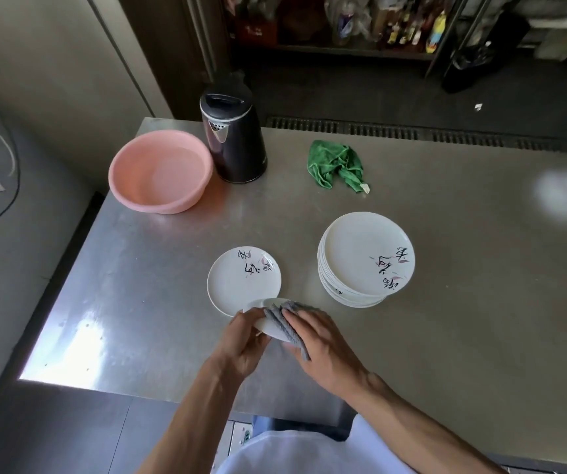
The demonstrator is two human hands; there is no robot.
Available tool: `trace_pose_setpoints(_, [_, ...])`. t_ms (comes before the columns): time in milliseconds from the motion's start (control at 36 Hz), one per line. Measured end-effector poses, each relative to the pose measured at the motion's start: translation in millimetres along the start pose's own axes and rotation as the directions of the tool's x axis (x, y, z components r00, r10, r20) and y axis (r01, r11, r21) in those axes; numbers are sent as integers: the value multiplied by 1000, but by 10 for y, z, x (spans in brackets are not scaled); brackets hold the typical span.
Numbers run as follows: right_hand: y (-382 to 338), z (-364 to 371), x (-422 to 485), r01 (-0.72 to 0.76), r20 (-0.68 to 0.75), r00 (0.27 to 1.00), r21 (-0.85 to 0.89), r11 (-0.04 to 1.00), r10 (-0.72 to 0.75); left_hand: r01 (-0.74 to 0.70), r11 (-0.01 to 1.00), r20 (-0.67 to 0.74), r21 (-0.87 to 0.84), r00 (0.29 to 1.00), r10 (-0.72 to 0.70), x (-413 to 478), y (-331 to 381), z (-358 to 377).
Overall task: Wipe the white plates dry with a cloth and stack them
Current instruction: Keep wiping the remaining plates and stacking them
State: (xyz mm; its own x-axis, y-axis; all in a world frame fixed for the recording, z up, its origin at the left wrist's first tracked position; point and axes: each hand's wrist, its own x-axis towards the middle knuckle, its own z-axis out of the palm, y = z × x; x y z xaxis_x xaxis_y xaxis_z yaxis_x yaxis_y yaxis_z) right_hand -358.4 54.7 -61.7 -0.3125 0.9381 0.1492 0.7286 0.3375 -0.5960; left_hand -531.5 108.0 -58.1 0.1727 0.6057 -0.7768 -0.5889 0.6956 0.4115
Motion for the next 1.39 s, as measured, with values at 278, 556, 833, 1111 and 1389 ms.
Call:
trace_pose_setpoints(278, [133,-262,409,-417,-179,817,473,776,548,-282,638,-41,716,896,442,7,28,-47])
trace_pose_setpoints(556, [172,-274,313,-435,-74,730,716,546,679,-325,606,106,726,924,368,-62,55,-179])
trace_pose_setpoints(833, [181,-183,106,-505,44,673,757,415,738,-357,612,88,706,902,424,-54,245,-216])
trace_pose_setpoints(1111, [125,0,-140,-639,214,668,656,401,713,-427,683,103,593,881,462,36,393,469])
trace_pose_setpoints(1389, [164,-49,-98,-622,207,769,462,632,605,-433,579,219,690,888,403,285,123,1122])
